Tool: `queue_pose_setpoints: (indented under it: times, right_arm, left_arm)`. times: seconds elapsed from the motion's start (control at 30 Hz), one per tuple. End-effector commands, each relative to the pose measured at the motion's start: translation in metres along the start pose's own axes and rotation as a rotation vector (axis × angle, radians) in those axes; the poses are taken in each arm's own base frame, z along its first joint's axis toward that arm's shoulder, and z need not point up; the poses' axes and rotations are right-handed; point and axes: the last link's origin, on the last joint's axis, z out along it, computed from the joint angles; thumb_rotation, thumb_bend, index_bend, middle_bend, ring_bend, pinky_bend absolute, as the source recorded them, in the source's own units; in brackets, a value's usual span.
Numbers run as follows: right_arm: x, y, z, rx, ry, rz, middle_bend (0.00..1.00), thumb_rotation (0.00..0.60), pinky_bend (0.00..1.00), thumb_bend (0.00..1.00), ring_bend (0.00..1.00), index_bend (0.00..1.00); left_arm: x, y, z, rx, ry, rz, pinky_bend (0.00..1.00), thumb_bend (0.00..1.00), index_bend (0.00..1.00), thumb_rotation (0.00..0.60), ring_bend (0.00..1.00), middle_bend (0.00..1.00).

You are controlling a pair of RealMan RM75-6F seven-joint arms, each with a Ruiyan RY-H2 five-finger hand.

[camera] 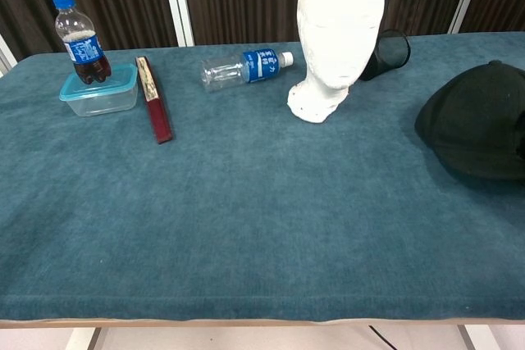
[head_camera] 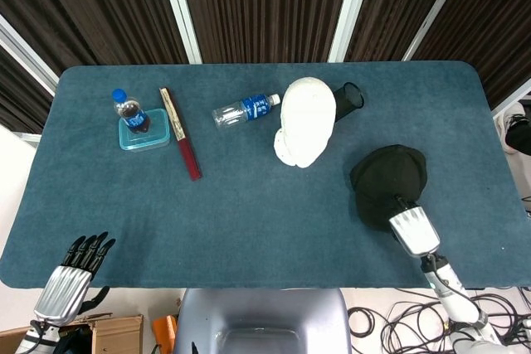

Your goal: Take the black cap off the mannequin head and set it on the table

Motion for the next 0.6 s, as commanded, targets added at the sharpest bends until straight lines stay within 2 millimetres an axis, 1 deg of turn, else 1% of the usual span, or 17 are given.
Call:
queue_pose_setpoints:
  times: [0.03, 0.17, 0.3, 0.37, 0.4, 0.43, 0.47, 0.5, 0.53, 0.57, 0.6]
  right_arm:
    - [-0.005, 0.002, -0.02, 0.04, -0.072, 0.054, 0.09, 0.6, 0.44, 0.09, 0.13, 0.0]
    - [0.002, 0.002, -0.039, 0.108, -0.091, 0.078, 0.07, 0.6, 0.39, 0.05, 0.1, 0.0]
    - [0.022, 0.007, -0.063, 0.171, -0.063, 0.092, 0.05, 0.597, 0.36, 0.02, 0.06, 0.0]
    - [0.036, 0.011, -0.073, 0.176, -0.047, 0.086, 0.04, 0.576, 0.34, 0.01, 0.04, 0.0]
    - [0.044, 0.012, -0.077, 0.171, -0.034, 0.088, 0.02, 0.561, 0.33, 0.01, 0.02, 0.0]
    - [0.058, 0.014, -0.082, 0.153, -0.009, 0.099, 0.02, 0.556, 0.33, 0.01, 0.01, 0.0]
    - [0.069, 0.015, -0.086, 0.131, 0.012, 0.106, 0.01, 0.556, 0.33, 0.01, 0.0, 0.0]
    - [0.085, 0.016, -0.091, 0.09, 0.033, 0.113, 0.01, 0.559, 0.32, 0.01, 0.0, 0.0]
    - [0.096, 0.019, -0.097, 0.047, 0.032, 0.112, 0.01, 0.571, 0.31, 0.01, 0.0, 0.0]
    - [0.107, 0.022, -0.105, -0.01, 0.006, 0.104, 0.01, 0.584, 0.29, 0.01, 0.0, 0.0]
    - [0.12, 0.025, -0.118, -0.098, -0.07, 0.1, 0.0, 0.596, 0.26, 0.01, 0.0, 0.0]
  left_arm:
    - [-0.001, 0.001, 0.001, -0.004, -0.006, 0.001, 0.08, 0.3, 0.0, 0.6, 0.05, 0.01]
    - [0.001, 0.001, -0.001, -0.009, -0.008, -0.016, 0.08, 0.3, 0.0, 0.6, 0.05, 0.01]
    - [0.007, -0.002, -0.004, 0.004, 0.022, -0.021, 0.08, 0.3, 0.0, 0.6, 0.05, 0.01]
    - [0.009, -0.003, -0.005, 0.006, 0.031, -0.024, 0.08, 0.3, 0.0, 0.6, 0.05, 0.01]
    - [0.009, -0.003, -0.005, 0.006, 0.035, -0.024, 0.08, 0.3, 0.0, 0.6, 0.05, 0.01]
    - [0.01, -0.003, -0.006, 0.005, 0.038, -0.025, 0.08, 0.3, 0.0, 0.6, 0.05, 0.01]
    - [0.011, -0.003, -0.006, 0.005, 0.041, -0.025, 0.08, 0.3, 0.0, 0.6, 0.05, 0.01]
    - [0.011, -0.003, -0.007, 0.005, 0.045, -0.024, 0.08, 0.3, 0.0, 0.6, 0.05, 0.01]
    - [0.012, -0.003, -0.008, 0.006, 0.048, -0.022, 0.08, 0.31, 0.0, 0.6, 0.05, 0.01]
    - [0.013, -0.003, -0.008, 0.008, 0.052, -0.019, 0.08, 0.3, 0.0, 0.6, 0.05, 0.01]
    - [0.013, -0.003, -0.009, 0.011, 0.058, -0.016, 0.08, 0.3, 0.0, 0.6, 0.05, 0.01]
